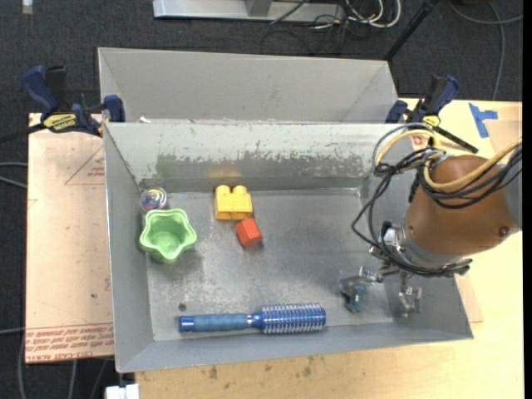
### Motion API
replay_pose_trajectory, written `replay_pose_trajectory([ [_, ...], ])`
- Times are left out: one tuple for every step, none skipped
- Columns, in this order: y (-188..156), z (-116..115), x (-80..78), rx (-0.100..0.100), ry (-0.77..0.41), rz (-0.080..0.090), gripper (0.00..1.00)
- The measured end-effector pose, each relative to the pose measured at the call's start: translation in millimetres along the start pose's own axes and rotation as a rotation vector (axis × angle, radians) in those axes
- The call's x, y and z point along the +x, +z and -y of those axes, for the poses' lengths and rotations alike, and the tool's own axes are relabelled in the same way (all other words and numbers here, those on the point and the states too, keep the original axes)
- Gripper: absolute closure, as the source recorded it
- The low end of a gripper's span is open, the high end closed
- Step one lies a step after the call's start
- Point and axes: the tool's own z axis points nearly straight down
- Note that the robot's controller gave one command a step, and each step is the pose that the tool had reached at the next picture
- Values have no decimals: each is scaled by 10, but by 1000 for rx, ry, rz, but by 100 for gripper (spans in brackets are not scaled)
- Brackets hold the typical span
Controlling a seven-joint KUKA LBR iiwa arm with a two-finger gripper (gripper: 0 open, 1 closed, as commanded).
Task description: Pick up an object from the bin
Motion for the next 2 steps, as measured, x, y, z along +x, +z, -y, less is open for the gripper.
replay_pose_trajectory([
  [175,241,-434,0,-317,2,0],
  [-434,314,-389,3,-724,1,0],
])
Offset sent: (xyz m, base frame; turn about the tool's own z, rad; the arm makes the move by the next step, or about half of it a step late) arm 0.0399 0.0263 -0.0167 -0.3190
